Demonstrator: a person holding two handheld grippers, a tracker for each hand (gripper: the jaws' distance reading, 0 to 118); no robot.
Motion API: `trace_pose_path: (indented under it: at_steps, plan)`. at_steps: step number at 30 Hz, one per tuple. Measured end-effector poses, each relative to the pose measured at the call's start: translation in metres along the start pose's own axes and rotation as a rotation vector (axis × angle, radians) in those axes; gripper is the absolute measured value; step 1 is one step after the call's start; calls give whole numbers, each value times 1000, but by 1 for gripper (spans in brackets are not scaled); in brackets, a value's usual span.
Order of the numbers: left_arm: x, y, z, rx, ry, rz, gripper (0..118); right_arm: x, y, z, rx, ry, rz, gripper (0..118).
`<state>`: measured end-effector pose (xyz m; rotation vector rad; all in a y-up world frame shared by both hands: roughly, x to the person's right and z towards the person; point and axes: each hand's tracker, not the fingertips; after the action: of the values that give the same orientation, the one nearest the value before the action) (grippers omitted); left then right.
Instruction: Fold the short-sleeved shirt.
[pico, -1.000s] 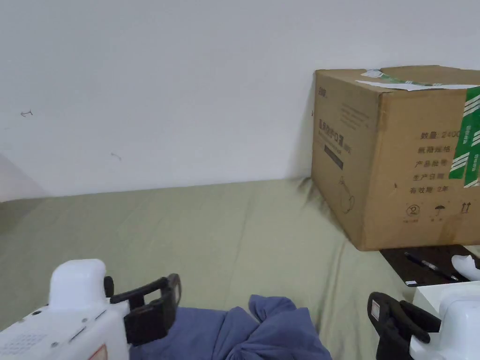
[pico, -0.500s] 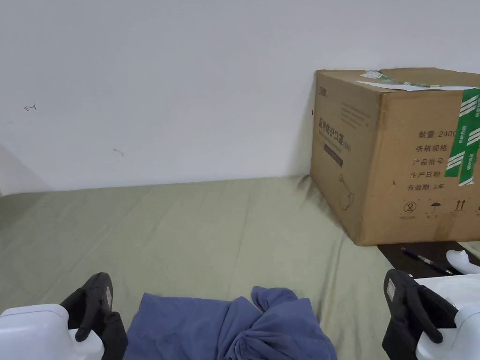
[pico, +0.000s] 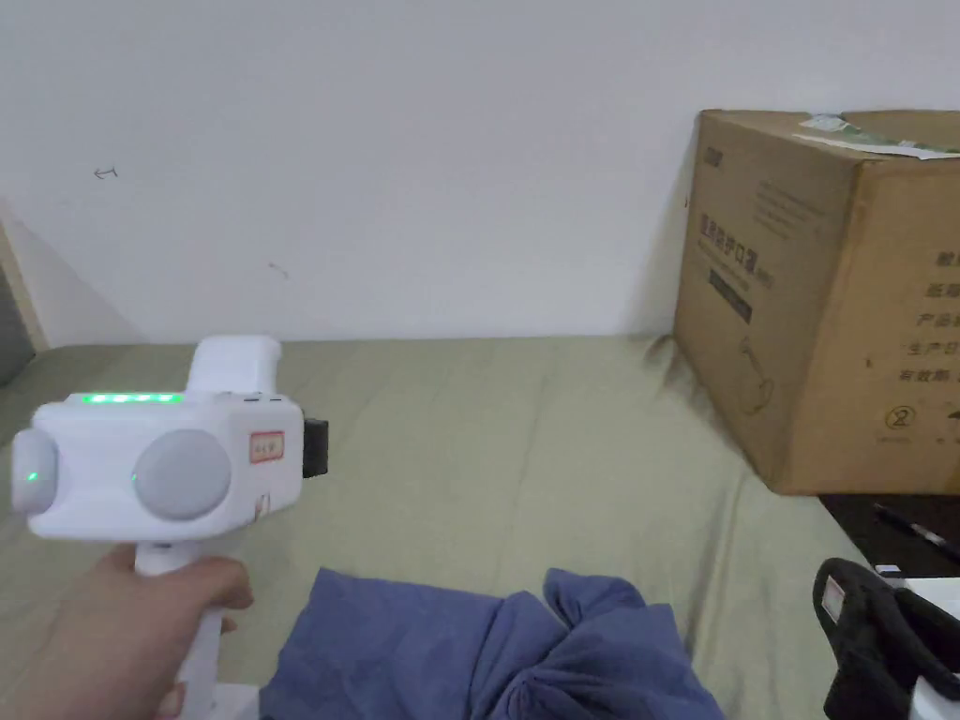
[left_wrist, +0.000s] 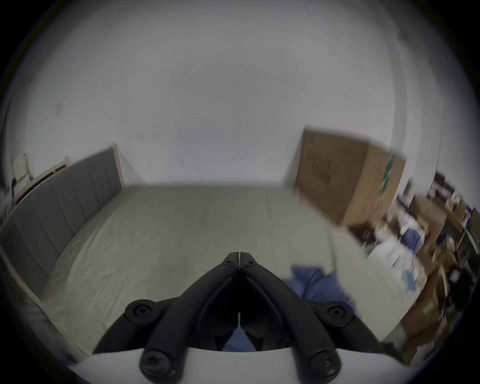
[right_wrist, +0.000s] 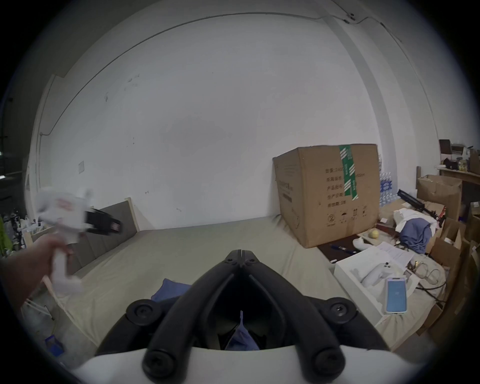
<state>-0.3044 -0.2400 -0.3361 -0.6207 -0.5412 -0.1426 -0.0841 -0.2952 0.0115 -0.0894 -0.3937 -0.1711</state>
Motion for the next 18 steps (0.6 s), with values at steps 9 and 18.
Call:
trace_pose_path:
  at_steps: [9, 18]
  plan:
    - [-60, -46, -244, -521, -19, 136, 118, 8, -30, -70, -202, 71, 70, 0]
    - [-58, -83, -324, -569, -7, 105, 117, 18, -66, -114, -342, 97, 79, 0]
